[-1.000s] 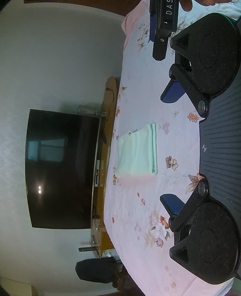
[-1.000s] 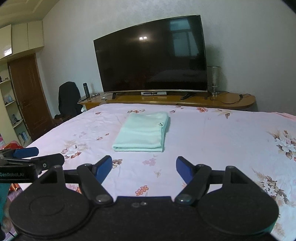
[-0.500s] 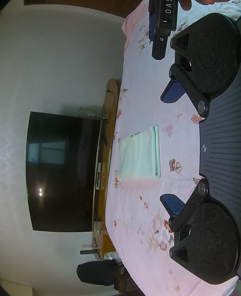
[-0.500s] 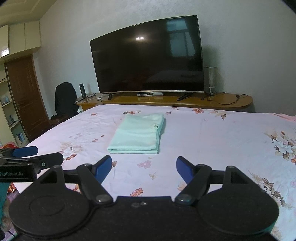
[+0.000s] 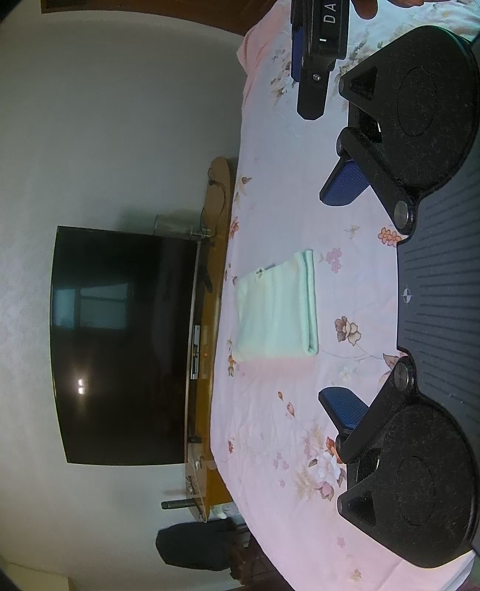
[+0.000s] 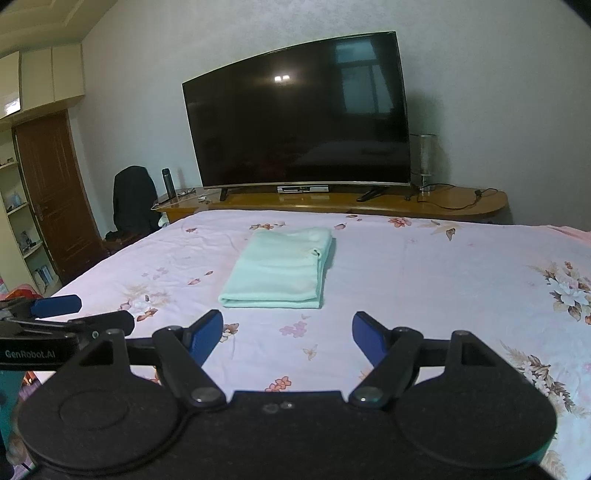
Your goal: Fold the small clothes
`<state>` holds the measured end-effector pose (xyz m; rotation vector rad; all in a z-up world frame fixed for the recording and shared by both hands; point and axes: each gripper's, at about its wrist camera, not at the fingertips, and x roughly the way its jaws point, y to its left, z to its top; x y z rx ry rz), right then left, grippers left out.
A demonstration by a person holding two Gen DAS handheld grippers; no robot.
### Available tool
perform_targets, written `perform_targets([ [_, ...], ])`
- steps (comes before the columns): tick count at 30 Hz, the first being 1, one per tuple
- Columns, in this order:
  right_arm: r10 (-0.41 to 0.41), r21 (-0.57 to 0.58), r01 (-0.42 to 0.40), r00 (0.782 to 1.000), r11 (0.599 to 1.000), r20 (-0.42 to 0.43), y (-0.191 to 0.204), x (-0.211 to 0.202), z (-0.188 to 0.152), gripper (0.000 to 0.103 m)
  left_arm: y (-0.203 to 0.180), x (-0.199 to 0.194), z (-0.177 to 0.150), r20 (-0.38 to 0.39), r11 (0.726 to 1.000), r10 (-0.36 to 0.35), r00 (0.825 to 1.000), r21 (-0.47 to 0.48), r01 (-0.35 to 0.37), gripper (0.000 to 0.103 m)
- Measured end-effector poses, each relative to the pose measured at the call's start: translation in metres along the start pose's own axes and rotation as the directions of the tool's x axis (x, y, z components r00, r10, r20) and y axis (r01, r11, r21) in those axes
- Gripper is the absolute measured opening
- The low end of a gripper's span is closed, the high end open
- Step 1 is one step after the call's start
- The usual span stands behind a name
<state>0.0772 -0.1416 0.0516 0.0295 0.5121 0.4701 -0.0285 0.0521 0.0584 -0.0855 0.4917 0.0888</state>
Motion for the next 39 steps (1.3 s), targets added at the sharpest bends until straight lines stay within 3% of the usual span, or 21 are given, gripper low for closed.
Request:
perform_targets([
  [39, -0.016, -0.006, 0.016, 1.000, 1.000, 0.010, 0.010, 0.000, -0.001, 0.077, 0.002, -0.002, 0.004, 0.025, 0.999, -0.008, 1.000, 0.045, 0.007, 0.103],
])
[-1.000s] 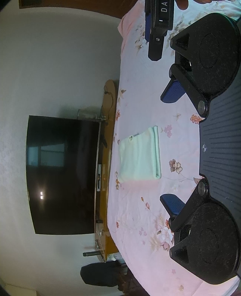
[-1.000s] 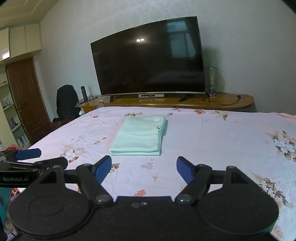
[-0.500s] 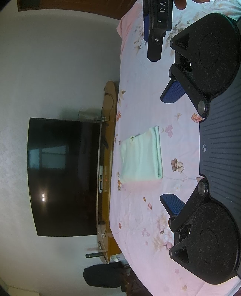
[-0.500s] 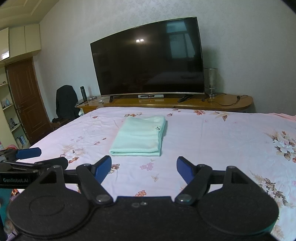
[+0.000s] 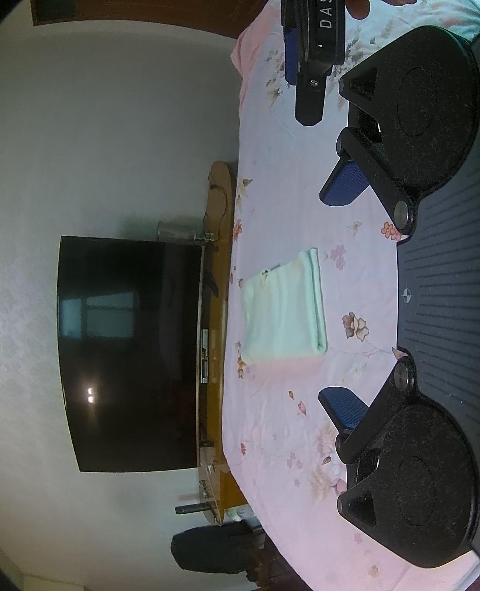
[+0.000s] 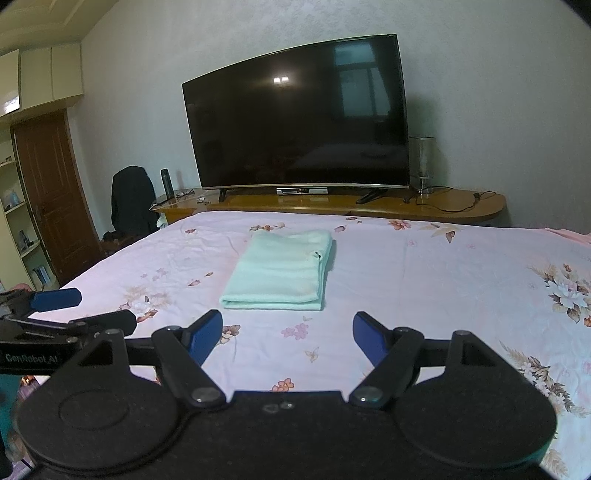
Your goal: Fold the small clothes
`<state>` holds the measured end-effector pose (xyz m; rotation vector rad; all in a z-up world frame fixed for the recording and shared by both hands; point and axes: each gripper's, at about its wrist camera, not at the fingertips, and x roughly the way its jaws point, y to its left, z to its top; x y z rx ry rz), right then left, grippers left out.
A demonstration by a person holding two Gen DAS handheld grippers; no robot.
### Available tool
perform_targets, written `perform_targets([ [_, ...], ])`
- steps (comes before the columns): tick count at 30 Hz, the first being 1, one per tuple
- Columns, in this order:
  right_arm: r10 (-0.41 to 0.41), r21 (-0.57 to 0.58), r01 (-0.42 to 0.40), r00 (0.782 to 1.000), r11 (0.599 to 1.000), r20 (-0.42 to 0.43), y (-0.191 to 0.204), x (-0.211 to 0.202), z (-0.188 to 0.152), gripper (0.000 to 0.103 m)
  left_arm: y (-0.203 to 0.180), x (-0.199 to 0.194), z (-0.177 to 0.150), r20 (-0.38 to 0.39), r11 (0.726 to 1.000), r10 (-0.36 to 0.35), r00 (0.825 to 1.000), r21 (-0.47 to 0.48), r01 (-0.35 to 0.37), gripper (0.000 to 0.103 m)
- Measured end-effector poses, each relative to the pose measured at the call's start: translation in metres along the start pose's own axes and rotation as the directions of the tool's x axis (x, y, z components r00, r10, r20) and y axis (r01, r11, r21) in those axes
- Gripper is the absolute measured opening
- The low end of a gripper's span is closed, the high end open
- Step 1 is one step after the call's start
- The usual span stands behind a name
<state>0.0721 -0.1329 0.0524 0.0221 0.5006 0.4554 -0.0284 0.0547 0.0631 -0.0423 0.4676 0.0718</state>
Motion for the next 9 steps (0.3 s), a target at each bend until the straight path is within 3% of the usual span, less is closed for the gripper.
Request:
perform_targets([
  [9, 0.009, -0.009, -0.009, 1.000, 1.000, -0.005, 0.0018, 0.0013, -0.0019, 0.077, 0.0023, -0.0028, -0.0015, 0.018, 1.000, -0.026, 0.999, -0.007, 0.026, 0.103],
])
